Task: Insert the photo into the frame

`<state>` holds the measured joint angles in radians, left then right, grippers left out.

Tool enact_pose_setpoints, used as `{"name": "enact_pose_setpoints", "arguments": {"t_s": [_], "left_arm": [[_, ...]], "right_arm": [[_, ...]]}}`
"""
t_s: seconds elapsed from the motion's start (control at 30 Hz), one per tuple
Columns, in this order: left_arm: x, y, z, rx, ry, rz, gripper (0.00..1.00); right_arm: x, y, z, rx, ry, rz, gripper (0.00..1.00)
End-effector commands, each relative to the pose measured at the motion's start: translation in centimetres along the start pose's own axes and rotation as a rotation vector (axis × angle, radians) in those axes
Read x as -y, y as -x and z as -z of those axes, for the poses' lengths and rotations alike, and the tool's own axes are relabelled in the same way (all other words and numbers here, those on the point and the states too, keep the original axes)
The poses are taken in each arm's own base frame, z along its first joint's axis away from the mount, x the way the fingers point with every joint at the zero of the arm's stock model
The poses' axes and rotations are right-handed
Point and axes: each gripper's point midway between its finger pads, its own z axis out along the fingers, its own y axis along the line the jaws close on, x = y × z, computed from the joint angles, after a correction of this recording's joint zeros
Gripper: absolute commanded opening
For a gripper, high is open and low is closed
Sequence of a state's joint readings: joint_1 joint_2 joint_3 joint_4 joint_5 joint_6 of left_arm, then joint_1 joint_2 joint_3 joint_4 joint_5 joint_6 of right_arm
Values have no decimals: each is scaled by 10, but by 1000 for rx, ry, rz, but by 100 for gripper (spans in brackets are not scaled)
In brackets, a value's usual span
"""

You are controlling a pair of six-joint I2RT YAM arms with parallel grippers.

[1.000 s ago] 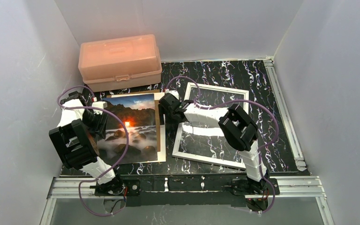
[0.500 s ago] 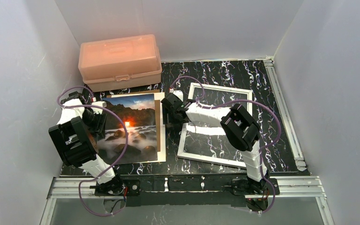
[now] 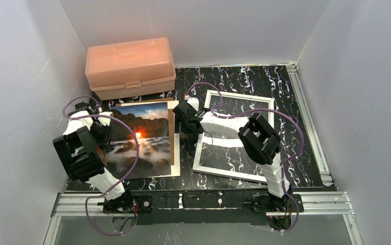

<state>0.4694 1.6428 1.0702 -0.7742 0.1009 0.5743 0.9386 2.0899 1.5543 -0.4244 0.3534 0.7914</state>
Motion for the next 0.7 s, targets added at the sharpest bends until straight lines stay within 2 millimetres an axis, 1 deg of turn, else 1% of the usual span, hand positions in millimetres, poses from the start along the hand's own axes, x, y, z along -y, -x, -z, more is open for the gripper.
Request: {"name": "enact_pose_setpoints", "arguments": {"t_s": [0.0,0.1,0.17,0.23,0.3,0.43,0.47,0.57,0.67], "left_arm": [[1,6,6,31,-12,3,32],[-5,13,15,43,-13,11,25],[-16,19,19,46,13,31,23],[-30,21,20,31,63,42,22],[-39,22,15,22,98,51,22],[-45,20,-1,6,112,61,21],[-49,17,-4,-12,134,65,21],[-50,12,-18,-40,138,69,21],[-52,8,-27,-49,149,70,20]], "right_arm": [[-21,-1,-12,3,66,-48,86],[-32,-6,-18,-9,123,-63,86],[-37,-8,-22,-21,141,-64,87],[-41,-10,-24,-31,153,-67,87],[-43,-11,-25,-41,161,-75,87],[-46,-15,-28,-55,171,-85,87],[-47,-16,-28,-59,175,-89,87],[-48,-18,-29,-67,182,-101,87],[-49,-23,-32,-82,190,-118,87]]}}
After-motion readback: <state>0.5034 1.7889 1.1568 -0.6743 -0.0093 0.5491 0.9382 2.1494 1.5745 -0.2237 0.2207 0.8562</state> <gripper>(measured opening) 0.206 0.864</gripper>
